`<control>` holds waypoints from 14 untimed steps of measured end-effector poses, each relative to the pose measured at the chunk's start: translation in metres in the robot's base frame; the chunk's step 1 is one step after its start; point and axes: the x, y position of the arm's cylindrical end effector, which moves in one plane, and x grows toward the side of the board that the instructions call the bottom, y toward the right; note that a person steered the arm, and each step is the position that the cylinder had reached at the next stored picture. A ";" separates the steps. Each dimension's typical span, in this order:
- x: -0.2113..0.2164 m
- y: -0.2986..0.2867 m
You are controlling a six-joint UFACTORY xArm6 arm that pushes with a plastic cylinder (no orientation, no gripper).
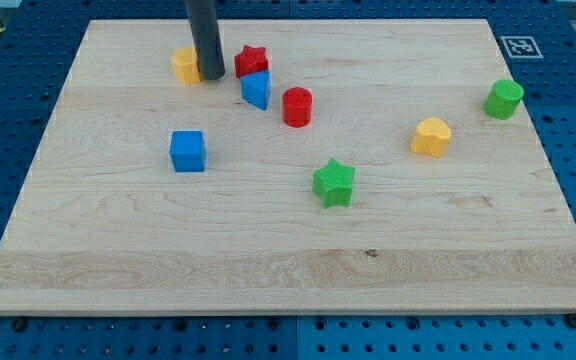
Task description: Move the red star left to the blue triangle
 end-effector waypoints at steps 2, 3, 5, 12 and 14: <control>-0.083 0.035; -0.092 0.032; -0.045 0.033; 0.149 0.063; 0.154 0.063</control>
